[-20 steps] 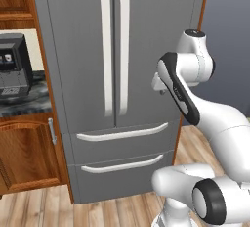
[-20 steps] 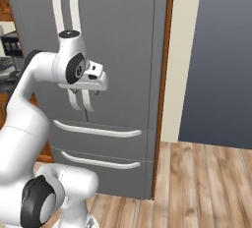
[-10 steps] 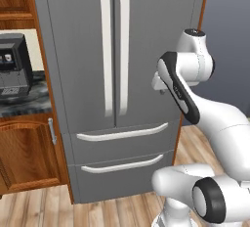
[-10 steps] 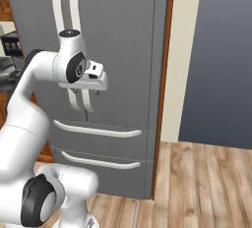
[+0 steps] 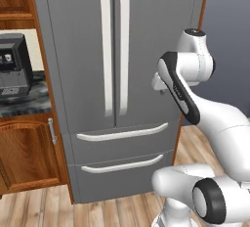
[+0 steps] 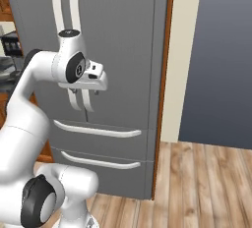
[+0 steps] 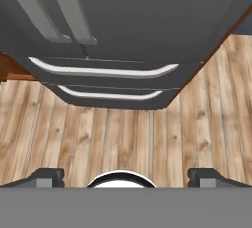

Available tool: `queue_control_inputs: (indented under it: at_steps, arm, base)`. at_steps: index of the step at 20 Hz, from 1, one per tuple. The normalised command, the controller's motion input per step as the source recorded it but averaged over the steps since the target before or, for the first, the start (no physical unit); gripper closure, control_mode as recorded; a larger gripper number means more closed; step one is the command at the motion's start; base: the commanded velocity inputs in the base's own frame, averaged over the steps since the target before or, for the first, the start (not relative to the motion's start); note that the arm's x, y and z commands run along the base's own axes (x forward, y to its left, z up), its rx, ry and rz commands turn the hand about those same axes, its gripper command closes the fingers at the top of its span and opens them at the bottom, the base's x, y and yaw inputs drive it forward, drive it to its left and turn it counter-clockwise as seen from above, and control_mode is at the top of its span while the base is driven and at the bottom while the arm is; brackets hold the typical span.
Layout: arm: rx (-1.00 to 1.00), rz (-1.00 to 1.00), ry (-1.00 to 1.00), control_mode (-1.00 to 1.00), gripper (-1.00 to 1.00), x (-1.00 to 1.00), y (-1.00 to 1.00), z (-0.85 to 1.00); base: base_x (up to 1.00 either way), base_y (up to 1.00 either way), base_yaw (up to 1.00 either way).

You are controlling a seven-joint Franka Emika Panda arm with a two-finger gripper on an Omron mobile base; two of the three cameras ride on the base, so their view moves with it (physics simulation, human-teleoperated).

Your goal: Retrieve the sausage and cheese from the fridge and place them on the cutting board on the counter.

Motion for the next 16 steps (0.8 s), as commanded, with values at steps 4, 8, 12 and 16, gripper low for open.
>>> queue_control_inputs:
  at_steps: [4,8,12,16]
  arm:
    - [0.0,0.01,-0.2,-1.0,-1.0,0.04,0.51,0.01]
    - [0.0,0.0,-0.38,-1.0,-1.0,0.23,0.69,0.15]
    - [0.02,0.0,-0.18,-1.0,-1.0,0.43,0.61,0.23]
    - [0.01,0.0,0.0,-1.0,-1.0,0.53,0.36,0.25]
  base:
    - [0.0,0.0,0.0]
    - [0.0,0.0,0.0]
    - [0.0,0.0,0.0]
    - [0.0,0.0,0.0]
